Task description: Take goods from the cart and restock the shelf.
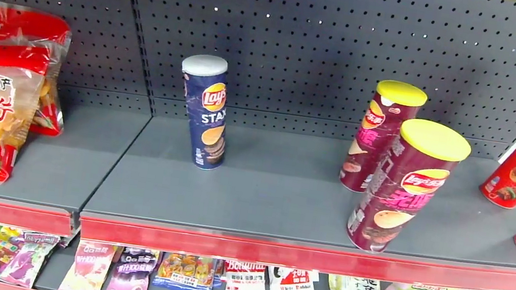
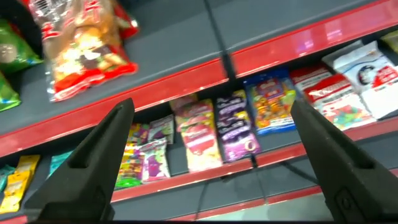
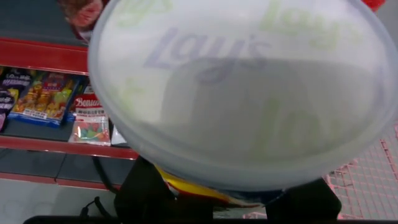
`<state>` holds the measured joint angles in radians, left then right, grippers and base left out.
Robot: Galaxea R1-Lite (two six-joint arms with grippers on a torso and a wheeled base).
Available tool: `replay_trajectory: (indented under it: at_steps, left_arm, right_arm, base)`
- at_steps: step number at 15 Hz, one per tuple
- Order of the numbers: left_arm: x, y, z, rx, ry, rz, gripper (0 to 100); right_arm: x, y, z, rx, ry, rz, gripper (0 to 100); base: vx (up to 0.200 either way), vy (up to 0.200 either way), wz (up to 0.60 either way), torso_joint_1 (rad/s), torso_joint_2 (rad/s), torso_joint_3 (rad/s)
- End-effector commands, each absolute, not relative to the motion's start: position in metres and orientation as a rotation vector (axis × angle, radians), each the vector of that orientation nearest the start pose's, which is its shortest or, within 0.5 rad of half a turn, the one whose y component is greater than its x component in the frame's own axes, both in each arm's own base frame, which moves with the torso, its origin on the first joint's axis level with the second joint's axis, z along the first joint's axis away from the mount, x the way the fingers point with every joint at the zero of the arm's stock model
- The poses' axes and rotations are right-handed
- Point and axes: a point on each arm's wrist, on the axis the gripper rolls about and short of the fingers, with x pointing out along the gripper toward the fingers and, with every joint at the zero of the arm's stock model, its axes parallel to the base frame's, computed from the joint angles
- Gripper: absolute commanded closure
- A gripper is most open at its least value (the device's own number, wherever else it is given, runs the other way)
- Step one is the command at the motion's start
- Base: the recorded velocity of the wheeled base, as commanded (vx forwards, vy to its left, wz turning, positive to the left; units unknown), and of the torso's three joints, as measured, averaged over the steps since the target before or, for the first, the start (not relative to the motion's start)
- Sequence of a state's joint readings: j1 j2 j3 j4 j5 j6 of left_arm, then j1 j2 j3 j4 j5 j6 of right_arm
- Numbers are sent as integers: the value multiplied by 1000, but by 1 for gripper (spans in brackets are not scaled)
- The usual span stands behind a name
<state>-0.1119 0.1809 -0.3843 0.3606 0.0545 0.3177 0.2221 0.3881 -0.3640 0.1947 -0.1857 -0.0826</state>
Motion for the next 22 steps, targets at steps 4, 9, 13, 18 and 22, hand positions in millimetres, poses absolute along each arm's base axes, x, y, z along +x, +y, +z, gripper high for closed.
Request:
replay_trajectory:
  at_steps: [4, 9, 13, 18, 22]
  left_arm:
    - [-37, 6, 146, 331, 152, -77, 0]
    - [-38, 6, 143, 331, 154, -70, 0]
    - [-38, 6, 142, 331, 154, -70, 0]
    - [-39, 6, 142, 330, 144, -93, 0]
    - [-31, 6, 155, 332, 148, -206, 0]
  right_arm:
    - [-1, -4, 162, -128, 210, 46, 100]
    - [-2, -5, 161, -128, 210, 49, 100]
    - [-3, -5, 158, -130, 211, 50, 100]
    - [-8, -6, 156, -131, 186, 51, 100]
    - [-20, -9, 152, -134, 116, 62, 100]
  base:
    - [0, 200, 0, 1, 4, 1]
    - [0, 40, 0, 0, 0, 0]
    - [150, 0, 0, -1, 1, 1]
    - [0, 0, 0, 0, 0, 0]
    - [0, 0, 0, 0, 0, 0]
